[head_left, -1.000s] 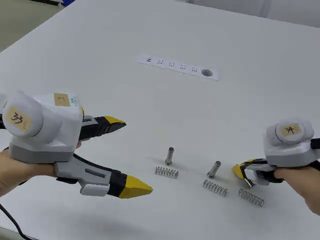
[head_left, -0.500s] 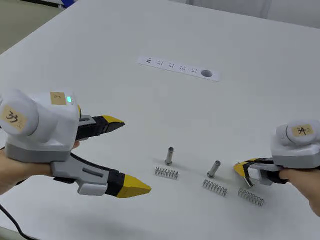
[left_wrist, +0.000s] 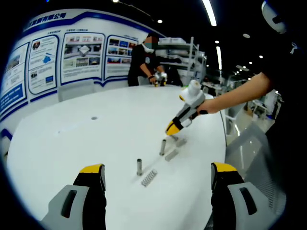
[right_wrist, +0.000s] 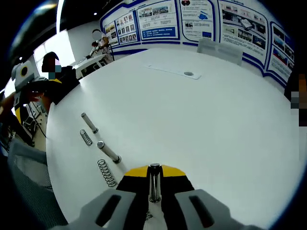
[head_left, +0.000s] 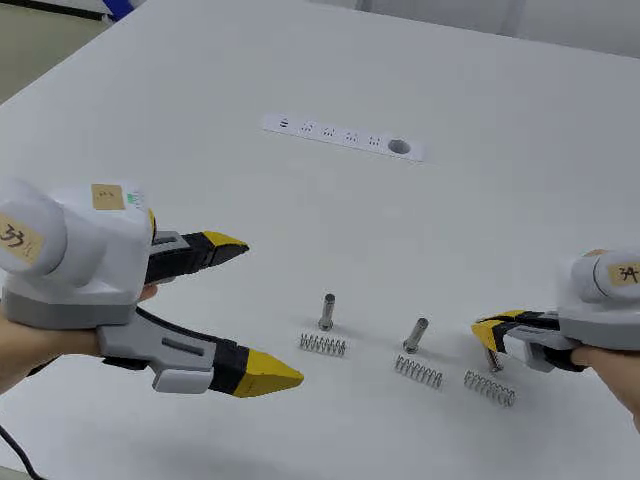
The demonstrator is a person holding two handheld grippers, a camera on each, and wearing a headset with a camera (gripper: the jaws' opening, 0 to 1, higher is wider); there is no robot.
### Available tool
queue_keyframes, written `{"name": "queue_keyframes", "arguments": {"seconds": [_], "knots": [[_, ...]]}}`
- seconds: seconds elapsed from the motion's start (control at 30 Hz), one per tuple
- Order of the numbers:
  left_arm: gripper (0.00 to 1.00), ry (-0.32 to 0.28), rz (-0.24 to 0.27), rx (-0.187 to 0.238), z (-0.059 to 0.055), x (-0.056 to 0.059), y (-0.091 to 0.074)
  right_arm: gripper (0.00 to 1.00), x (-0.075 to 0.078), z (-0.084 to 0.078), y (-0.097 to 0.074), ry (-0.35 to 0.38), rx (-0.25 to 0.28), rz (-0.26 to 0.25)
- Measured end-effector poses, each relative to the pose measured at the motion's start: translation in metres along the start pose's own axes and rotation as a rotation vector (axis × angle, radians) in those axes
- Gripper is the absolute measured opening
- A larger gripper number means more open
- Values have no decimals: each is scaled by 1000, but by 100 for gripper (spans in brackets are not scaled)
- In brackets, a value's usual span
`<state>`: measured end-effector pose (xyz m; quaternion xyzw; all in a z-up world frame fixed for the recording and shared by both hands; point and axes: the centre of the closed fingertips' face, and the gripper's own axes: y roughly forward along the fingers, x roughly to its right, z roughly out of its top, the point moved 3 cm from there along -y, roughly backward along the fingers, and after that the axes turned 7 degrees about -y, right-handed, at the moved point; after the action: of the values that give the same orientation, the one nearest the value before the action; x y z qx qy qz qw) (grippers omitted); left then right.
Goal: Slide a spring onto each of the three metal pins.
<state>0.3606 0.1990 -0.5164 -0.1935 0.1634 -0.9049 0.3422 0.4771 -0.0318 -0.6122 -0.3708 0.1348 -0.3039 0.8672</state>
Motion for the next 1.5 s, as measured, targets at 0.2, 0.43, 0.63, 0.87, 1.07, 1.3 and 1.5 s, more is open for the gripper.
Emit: {"name": "queue_keyframes", "arguments": {"seconds": [0.2,0.43,0.63,0.87,1.07,1.3,1.5], "knots": [[93,1,0,1,1,2,-1,9,-1,3,-5,-4,33,3],[93,6,-1,-1,2,4,-1,8,-3,5,-8,-6,54,2],[93,9,-2,1,3,5,-2,8,-2,4,-13,-2,73,0],[93,14,-9,-3,3,7,-1,8,-2,0,-18,7,95,-9],[93,17,-11,-6,4,8,0,9,-4,-3,-23,-3,117,-16],[93,18,-13,-10,4,9,0,9,-5,-2,-27,-15,136,-20],[93,18,-16,-13,4,11,1,9,-11,-4,-29,-78,126,-18]]}}
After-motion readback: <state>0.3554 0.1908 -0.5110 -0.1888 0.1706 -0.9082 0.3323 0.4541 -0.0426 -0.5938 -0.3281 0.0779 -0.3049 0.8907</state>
